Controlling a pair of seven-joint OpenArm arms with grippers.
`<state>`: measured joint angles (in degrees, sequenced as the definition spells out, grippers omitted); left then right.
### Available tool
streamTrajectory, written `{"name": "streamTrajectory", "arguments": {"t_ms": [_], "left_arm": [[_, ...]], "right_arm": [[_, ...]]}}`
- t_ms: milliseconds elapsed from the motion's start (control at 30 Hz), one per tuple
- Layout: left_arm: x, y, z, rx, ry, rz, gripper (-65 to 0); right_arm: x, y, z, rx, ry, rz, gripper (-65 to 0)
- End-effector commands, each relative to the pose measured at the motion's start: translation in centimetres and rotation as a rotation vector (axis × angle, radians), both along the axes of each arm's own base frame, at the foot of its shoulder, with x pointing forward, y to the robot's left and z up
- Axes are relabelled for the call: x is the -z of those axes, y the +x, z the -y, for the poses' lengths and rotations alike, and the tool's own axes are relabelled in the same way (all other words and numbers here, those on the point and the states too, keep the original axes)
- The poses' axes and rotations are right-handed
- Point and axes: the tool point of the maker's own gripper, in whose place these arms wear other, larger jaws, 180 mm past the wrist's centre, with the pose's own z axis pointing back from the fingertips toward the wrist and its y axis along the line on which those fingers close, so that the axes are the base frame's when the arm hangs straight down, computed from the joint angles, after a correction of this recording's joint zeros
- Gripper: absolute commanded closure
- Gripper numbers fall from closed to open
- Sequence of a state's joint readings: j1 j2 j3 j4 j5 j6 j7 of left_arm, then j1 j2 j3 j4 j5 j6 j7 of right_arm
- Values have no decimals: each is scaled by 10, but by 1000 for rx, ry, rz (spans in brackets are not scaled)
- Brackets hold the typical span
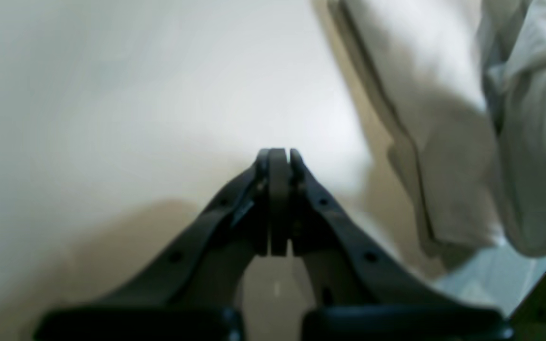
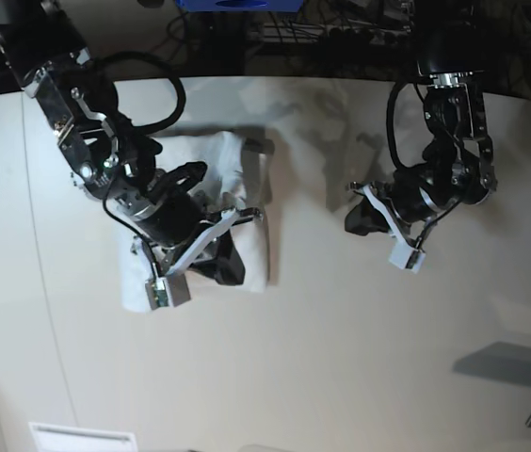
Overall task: Fold the T-shirt properly
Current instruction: 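Press the folded layers flat with the right gripper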
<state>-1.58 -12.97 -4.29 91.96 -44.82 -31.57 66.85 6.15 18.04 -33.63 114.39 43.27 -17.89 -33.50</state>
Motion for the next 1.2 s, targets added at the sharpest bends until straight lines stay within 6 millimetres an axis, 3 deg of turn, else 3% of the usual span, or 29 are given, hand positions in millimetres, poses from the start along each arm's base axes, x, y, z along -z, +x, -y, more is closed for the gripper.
{"name": "streamTrajectory", "arguments": {"t_ms": [0, 100, 233, 367, 433, 600, 767, 1167], "left_arm": [[-15, 10, 0, 9, -11, 52, 0], [-15, 10, 0, 9, -11, 52, 0], [-14, 8, -7, 9, 11, 47, 0], [-12, 6, -9, 7, 15, 43, 0], [-13, 7, -8, 7, 13, 44, 0], [-14, 8, -7, 7, 10, 47, 0], [-16, 9, -6, 9, 10, 55, 0], [-13, 4, -7, 11, 14, 44, 0]], "right_arm": [[-20, 6, 2, 5, 24, 91, -9], [-32, 22, 32, 100, 23, 165, -9], [-11, 34, 108, 340, -19, 54, -9], [10, 25, 158, 434, -58, -57, -9], [22, 16, 171, 467, -65, -105, -9], [48, -5, 162, 443, -78, -180, -9], [63, -17, 127, 344, -81, -225, -9], [39, 1, 56, 211, 13, -178, -9]]}}
